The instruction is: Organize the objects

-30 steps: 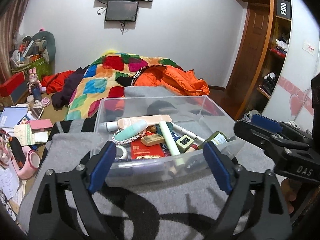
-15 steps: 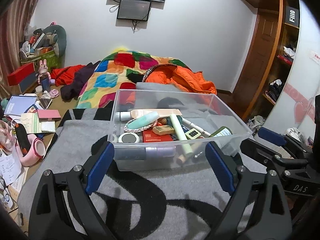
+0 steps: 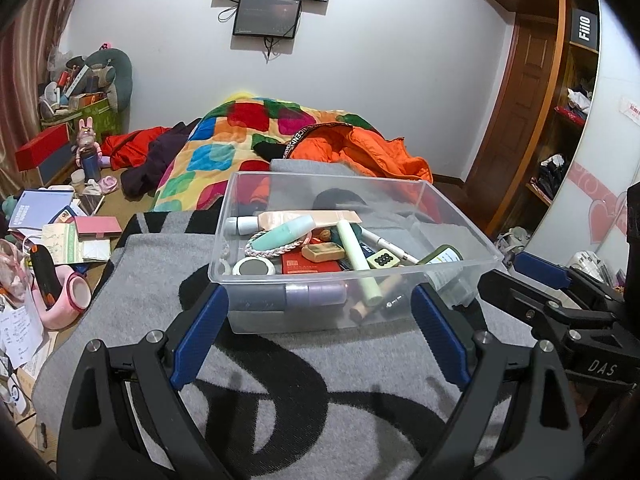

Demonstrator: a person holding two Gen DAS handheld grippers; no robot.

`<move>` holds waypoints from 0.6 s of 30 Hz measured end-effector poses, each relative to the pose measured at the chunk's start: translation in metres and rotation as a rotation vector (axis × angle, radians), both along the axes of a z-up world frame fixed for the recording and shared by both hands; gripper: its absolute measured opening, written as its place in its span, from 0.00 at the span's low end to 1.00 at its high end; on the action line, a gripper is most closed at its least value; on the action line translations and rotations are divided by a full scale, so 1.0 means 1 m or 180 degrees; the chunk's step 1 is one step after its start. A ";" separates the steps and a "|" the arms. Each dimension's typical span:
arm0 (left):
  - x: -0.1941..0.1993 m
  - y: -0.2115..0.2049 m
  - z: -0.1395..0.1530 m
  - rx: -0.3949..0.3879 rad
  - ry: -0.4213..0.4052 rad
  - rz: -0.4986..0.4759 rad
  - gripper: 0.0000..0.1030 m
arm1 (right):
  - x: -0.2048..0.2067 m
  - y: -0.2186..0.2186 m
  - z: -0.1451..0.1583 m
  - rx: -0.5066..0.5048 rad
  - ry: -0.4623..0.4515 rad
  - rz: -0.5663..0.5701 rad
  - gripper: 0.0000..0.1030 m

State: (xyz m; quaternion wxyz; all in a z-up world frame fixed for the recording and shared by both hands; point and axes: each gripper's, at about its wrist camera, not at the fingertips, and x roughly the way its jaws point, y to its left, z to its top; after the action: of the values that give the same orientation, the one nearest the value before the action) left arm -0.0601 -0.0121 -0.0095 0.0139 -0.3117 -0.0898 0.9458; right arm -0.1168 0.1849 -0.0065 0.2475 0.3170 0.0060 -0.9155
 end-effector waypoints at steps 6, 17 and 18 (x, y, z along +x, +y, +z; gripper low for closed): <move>0.000 0.001 0.000 -0.0006 0.0005 -0.0011 0.91 | 0.000 0.000 0.000 -0.0001 -0.0002 0.0001 0.83; -0.001 0.000 -0.001 0.0016 -0.0028 -0.0013 0.91 | 0.002 -0.001 0.000 0.0005 0.0000 0.0014 0.83; -0.001 0.000 -0.001 0.0015 -0.0029 -0.0015 0.91 | 0.002 -0.001 -0.001 0.0004 -0.0001 0.0015 0.83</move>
State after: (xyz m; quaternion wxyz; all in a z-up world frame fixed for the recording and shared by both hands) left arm -0.0616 -0.0119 -0.0105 0.0164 -0.3162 -0.0913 0.9442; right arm -0.1144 0.1834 -0.0071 0.2494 0.3173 0.0072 -0.9149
